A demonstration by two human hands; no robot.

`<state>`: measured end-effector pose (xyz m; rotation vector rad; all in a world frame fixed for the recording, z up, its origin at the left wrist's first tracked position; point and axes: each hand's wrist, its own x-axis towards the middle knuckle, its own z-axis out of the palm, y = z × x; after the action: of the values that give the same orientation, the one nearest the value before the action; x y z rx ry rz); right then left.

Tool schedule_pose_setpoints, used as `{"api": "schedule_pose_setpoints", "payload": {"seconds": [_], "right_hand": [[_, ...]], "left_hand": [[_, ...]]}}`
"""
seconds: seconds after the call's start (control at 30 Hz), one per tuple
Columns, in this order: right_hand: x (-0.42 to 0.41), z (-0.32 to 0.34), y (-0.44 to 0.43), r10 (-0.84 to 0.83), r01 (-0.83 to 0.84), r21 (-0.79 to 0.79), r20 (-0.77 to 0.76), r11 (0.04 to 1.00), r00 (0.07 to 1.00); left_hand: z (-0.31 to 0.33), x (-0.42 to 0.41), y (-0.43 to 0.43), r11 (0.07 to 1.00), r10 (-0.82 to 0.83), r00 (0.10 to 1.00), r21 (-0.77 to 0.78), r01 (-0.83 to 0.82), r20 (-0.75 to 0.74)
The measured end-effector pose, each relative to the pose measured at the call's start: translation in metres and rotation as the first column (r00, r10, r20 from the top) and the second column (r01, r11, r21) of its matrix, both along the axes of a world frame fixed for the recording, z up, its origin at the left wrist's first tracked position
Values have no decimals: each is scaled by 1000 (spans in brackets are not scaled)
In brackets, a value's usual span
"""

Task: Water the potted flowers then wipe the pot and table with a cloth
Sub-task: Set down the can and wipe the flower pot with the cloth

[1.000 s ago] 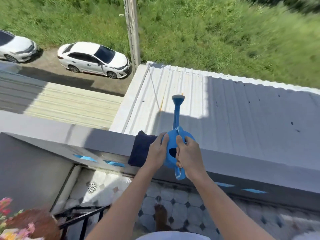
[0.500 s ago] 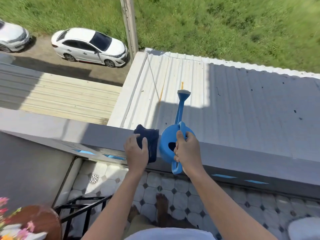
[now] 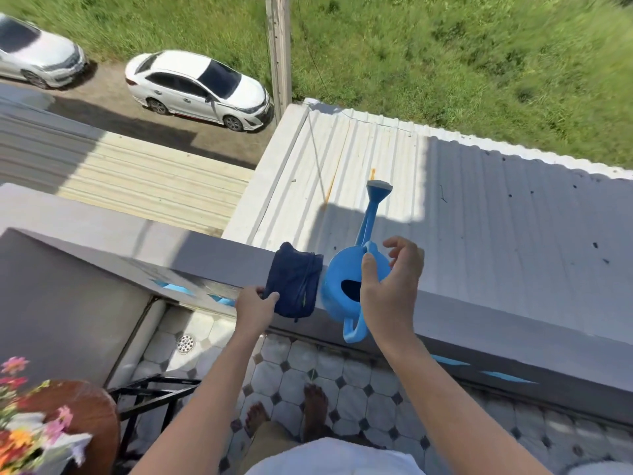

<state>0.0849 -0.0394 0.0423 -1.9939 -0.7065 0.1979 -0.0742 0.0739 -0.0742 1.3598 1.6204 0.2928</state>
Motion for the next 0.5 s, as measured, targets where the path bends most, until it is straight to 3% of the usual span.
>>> {"api": "schedule_pose_setpoints", "payload": {"seconds": [0.1,0.23,0.3,0.37,0.43,0.5], "right_hand": [[-10,18,12,191,-189,98,-11,977,982],[-36,21,46,306,-394,-170,-387,903,870],[-51,13,62,248,-478,-250,-607,842,755],[-72,9,73,190,-530,-191,-791,826,581],[-93,4,79,183,-530,-72,-891,845,414],[-120,-1,84,181,-507,-14,-925,862,333]], "left_hand": [[24,0,1,990,-72,997,127,67,36],[60,-11,1,948,-75,991,315,36,112],[78,-27,1,898,-120,986,435,58,117],[95,-54,-1,815,-212,976,559,150,49],[107,-84,-5,742,-306,952,620,256,-27],[111,-121,-14,721,-315,946,628,292,-78]]}}
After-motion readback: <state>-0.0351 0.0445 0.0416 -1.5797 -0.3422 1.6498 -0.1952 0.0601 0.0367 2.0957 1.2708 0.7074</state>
